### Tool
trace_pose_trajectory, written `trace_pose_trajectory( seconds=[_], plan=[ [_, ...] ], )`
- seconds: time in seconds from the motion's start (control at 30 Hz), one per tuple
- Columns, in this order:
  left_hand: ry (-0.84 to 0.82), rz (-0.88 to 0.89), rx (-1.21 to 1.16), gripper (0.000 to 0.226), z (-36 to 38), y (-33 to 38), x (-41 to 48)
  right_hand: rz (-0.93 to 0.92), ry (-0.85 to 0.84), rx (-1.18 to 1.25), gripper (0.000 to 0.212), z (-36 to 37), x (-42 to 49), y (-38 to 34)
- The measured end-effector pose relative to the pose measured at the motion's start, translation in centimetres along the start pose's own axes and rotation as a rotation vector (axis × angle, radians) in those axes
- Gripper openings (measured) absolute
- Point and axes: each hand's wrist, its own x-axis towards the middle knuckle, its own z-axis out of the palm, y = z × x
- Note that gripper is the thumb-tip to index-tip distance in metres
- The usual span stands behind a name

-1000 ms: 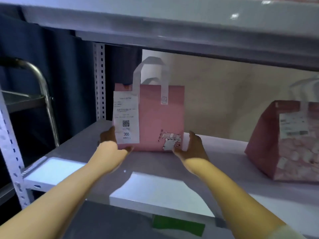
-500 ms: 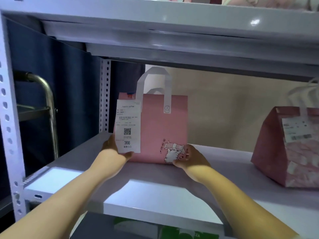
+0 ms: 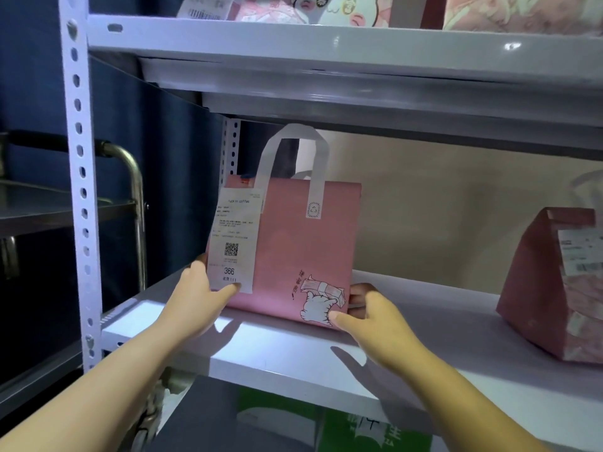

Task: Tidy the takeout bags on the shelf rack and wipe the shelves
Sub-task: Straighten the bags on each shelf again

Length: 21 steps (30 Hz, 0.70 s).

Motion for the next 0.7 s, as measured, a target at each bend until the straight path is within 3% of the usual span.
trace_pose_trajectory(
  seconds=[0.2,0.4,0.53,0.7],
  plan=[
    [0.032,0.001,0.025,0.035,-0.1,0.0,-0.6,-0.026,0.000,-0.002,0.024,-0.3,-0.7,-0.2],
    [0.164,-0.020,0.068,0.066,0.2,1.5,-1.9,-0.025,0.014,0.004,0.025,-1.8,-1.8,-0.3],
    [0.212,0.135,0.043,0.061,1.5,4.8,-3.6,-0.054,0.090,-0.051,0.026,-4.9,-3.4,0.2],
    [0.069,0.363,-0.056,0.043,6.4,11.9,-5.9,-0.062,0.211,-0.059,0.009,-11.0,-6.2,2.3]
  ],
)
